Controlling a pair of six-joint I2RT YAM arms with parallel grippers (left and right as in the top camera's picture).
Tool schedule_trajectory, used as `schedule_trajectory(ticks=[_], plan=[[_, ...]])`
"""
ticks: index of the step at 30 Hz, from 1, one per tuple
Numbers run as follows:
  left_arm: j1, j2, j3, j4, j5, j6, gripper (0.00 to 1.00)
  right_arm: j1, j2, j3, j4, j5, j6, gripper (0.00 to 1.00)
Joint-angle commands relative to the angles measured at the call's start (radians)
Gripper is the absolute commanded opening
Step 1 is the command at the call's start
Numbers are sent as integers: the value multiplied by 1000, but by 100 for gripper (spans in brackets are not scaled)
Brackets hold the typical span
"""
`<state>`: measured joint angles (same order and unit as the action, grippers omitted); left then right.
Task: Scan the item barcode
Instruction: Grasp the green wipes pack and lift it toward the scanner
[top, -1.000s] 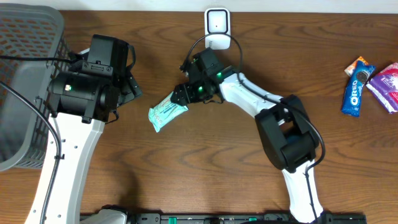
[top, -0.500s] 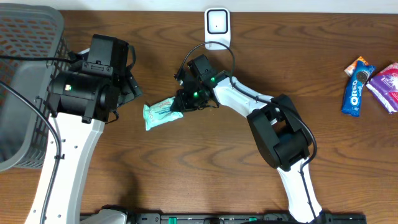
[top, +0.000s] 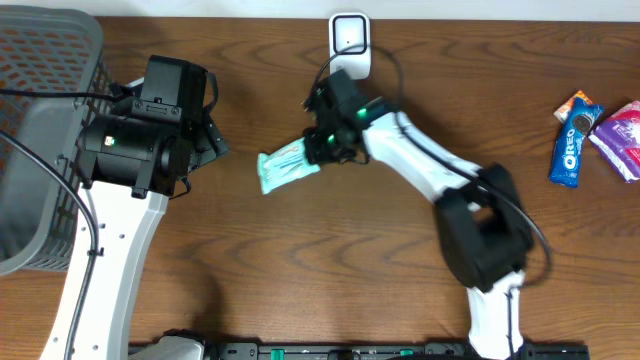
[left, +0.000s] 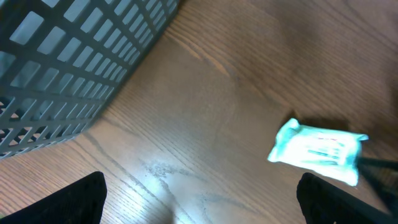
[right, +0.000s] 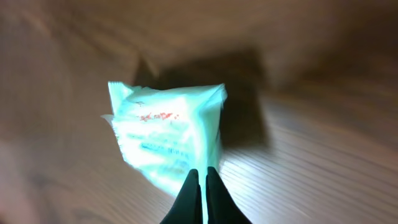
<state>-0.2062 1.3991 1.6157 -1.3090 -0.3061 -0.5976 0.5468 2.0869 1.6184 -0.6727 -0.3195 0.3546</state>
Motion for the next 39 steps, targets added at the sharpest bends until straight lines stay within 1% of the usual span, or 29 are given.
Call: schedule_trajectory(ticks=[1, 4, 6, 8, 10, 11, 12, 14, 15, 16, 17, 18, 24, 30, 32, 33, 34, 35, 38, 39], plan=[[3, 4, 8, -4, -20, 10, 98, -4, -129, 3, -59, 297, -42, 1], [3, 4, 8, -4, -20, 10, 98, 6, -171, 3, -126, 423, -42, 1], [3, 4, 8, -4, -20, 10, 98, 13, -176, 3, -159, 473, -42, 1], [3, 4, 8, -4, -20, 10, 98, 16, -170, 3, -173, 473, -41, 1], [3, 4, 8, -4, -20, 10, 98, 16, -155, 3, -166, 409, -41, 1], [3, 4, 8, -4, -20, 10, 98, 16, -147, 3, -155, 367, -42, 8], [3, 4, 8, -4, -20, 10, 98, 16, -135, 3, -141, 321, -41, 22], [3, 4, 8, -4, -20, 10, 98, 16, -107, 3, -105, 234, -42, 43], [3, 4, 8, -4, -20, 10, 98, 16, -90, 3, -87, 192, -42, 57], [3, 4, 8, -4, -20, 10, 98, 16, -72, 3, -67, 151, -42, 68], [3, 4, 8, -4, -20, 10, 98, 16, -50, 3, -43, 106, -41, 73], [3, 4, 8, -4, -20, 10, 98, 16, -29, 3, -23, 69, -41, 76], [3, 4, 8, -3, -20, 10, 98, 15, 107, 3, 89, -63, -40, 80], [3, 4, 8, -4, -20, 10, 98, 6, 189, 3, 141, -155, -37, 77], [3, 4, 8, -4, -20, 10, 98, 6, 209, 3, 150, -167, -37, 75], [3, 4, 8, -3, -20, 10, 98, 7, 218, 3, 150, -166, -37, 71], [3, 4, 8, -3, -20, 10, 98, 9, 224, 3, 150, -166, -37, 66], [3, 4, 8, -4, -20, 10, 98, 10, 231, 3, 149, -167, -37, 58], [3, 4, 8, -4, -20, 10, 98, 11, 246, 3, 148, -185, -37, 21], [3, 4, 8, -4, -20, 10, 98, 11, 247, 3, 146, -185, -37, 1]])
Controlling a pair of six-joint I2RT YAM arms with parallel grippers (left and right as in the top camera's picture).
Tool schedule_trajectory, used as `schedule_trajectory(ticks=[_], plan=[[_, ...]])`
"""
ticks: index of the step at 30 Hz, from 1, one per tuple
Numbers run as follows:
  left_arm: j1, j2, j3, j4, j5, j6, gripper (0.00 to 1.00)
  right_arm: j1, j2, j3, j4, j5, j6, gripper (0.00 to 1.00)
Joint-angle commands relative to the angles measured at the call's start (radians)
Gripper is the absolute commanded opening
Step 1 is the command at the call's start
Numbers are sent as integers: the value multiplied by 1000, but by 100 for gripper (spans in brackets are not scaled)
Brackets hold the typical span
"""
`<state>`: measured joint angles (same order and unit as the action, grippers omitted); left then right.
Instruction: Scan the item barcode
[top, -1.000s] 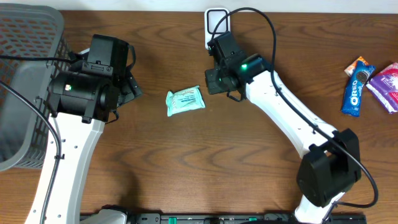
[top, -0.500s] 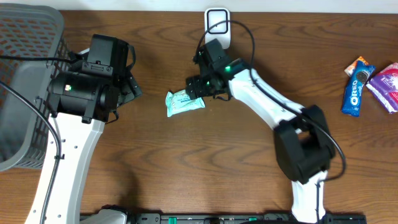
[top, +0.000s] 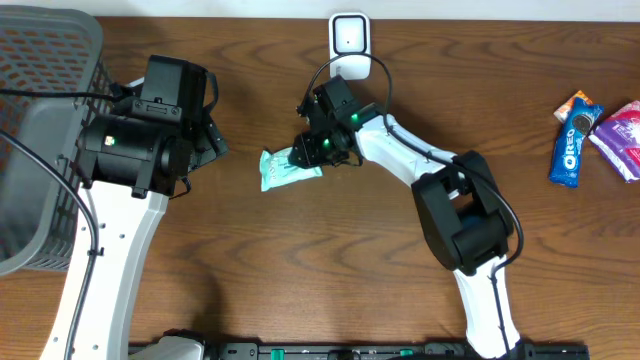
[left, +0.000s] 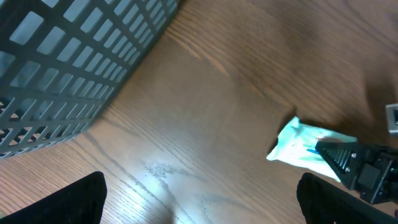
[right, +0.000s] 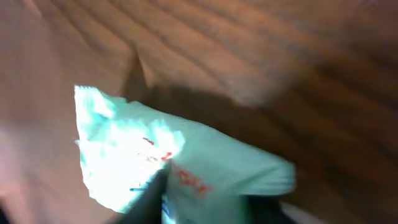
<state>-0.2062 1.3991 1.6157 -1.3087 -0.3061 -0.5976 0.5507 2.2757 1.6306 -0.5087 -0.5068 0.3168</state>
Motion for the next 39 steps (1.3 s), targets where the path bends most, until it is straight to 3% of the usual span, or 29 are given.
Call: schedule_trajectory(ticks=[1, 7, 10, 18, 24, 30, 39], plan=[[3, 4, 8, -4, -20, 10, 98, 7, 58, -10, -19, 2, 1, 1], [3, 4, 8, -4, -20, 10, 98, -17, 12, -7, -27, 30, 0, 1], [3, 4, 8, -4, -20, 10, 98, -42, -68, -7, -67, 137, 0, 1], [3, 4, 8, -4, -20, 10, 98, -69, -305, -7, -268, 546, -92, 1], [3, 4, 8, -4, -20, 10, 98, -69, -344, -8, -444, 905, -93, 1], [3, 4, 8, -4, -20, 10, 98, -71, -287, -8, -566, 1308, 93, 1], [3, 4, 8, -4, -20, 10, 98, -56, -213, -8, -515, 1308, 162, 1]])
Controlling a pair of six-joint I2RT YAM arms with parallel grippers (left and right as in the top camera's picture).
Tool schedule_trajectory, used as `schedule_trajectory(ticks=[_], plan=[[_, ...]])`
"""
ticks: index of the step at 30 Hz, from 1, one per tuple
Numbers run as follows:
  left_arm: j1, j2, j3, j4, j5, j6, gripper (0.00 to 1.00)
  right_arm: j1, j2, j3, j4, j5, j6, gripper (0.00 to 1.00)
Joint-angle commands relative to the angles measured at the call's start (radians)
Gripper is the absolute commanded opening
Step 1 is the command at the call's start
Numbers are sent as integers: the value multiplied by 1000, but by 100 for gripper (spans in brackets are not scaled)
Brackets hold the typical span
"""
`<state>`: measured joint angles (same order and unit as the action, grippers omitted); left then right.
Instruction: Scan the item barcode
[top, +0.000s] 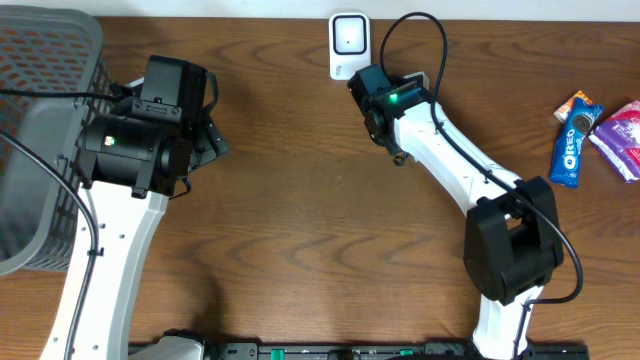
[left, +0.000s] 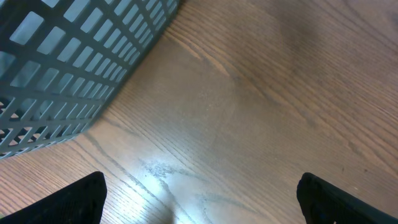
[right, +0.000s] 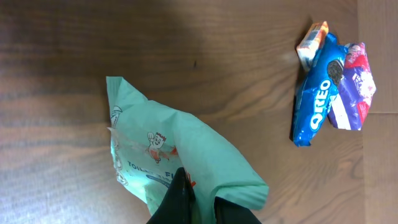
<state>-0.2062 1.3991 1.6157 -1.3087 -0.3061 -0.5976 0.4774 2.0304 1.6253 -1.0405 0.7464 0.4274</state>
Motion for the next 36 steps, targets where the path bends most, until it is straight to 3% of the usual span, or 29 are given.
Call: schedule_trajectory(ticks=[1, 10, 11, 16, 19, 23, 26, 29, 31, 36], plan=[[3, 4, 8, -4, -20, 10, 98, 21, 49, -3, 31, 46, 51, 1], [3, 4, 8, -4, -20, 10, 98, 129, 130, -3, 107, -154, 50, 1], [3, 4, 8, -4, -20, 10, 98, 150, 128, -1, 118, -163, 51, 4], [3, 4, 8, -4, -20, 10, 98, 224, 127, 23, 145, -283, 50, 40], [3, 4, 8, -4, -20, 10, 98, 238, 127, 48, 156, -436, 50, 40], [3, 4, 8, -4, -20, 10, 98, 220, 124, 133, 110, -586, -2, 40], [3, 4, 8, -4, -20, 10, 98, 182, 119, 237, 10, -567, -45, 40], [3, 4, 8, -4, -20, 10, 98, 129, 119, 315, -55, -513, -77, 27], [3, 4, 8, -4, -20, 10, 98, 84, 119, 332, -72, -506, -85, 1], [3, 4, 8, -4, -20, 10, 98, -10, 120, 282, -72, -589, -85, 1]])
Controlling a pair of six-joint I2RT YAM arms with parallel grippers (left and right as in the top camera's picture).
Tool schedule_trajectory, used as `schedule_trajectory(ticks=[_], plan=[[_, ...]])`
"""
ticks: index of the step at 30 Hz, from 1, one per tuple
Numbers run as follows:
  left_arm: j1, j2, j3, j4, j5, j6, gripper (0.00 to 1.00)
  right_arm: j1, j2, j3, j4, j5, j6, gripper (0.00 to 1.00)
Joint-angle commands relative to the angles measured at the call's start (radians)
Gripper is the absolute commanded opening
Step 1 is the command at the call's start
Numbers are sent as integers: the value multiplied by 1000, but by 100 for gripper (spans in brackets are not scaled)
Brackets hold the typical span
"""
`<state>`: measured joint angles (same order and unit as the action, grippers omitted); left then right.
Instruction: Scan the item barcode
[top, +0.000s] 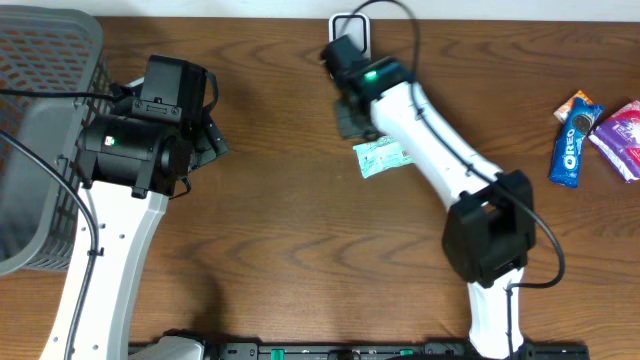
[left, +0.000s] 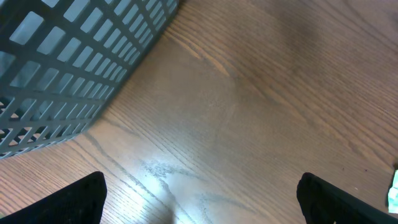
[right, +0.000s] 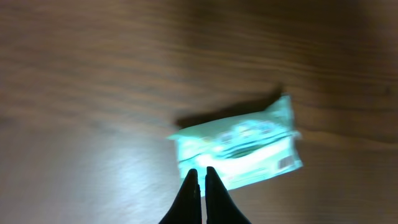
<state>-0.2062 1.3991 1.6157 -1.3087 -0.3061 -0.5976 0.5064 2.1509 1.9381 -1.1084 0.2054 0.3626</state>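
A mint-green packet (top: 380, 157) lies flat on the wooden table, below and a little right of the white scanner (top: 349, 32). In the right wrist view the packet (right: 239, 149) shows a small barcode at its right end. My right gripper (right: 199, 177) is shut with nothing between its fingers. It hangs above the table, just in front of the scanner. My left gripper (left: 199, 205) is open and empty over bare wood at the left. The packet's edge (left: 393, 186) shows at the far right of the left wrist view.
A grey mesh basket (top: 40, 120) stands at the far left, close to the left arm. At the right edge lie a blue Oreo pack (top: 568, 150), a purple packet (top: 620, 135) and an orange snack (top: 578, 102).
The right gripper held the green packet up to the right of the scanner. Now the packet lies on the table and the shut gripper is closer to the scanner, holding nothing. The left arm is unchanged.
First my right gripper was shut on the packet at the table's middle left. Then it held it there, turned. Later it held the packet up near the scanner. Now the packet lies below the scanner, free of the gripper. The left arm never moved.
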Motion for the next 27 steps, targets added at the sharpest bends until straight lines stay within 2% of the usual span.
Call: schedule_trajectory(ticks=[1, 4, 9, 15, 23, 27], plan=[[3, 4, 8, -4, -20, 10, 98, -55, 0, -52, -2, -57, -20, 1], [3, 4, 8, -4, -20, 10, 98, -85, 0, -116, 20, -54, -20, 1], [3, 4, 8, -4, -20, 10, 98, -107, 0, -258, 162, -71, -20, 1], [3, 4, 8, -4, -20, 10, 98, -94, 0, -398, 314, -240, -27, 1], [3, 4, 8, -4, -20, 10, 98, -62, -2, -365, 294, -422, -27, 1], [3, 4, 8, -4, -20, 10, 98, -60, -2, -278, 193, -412, -41, 1]])
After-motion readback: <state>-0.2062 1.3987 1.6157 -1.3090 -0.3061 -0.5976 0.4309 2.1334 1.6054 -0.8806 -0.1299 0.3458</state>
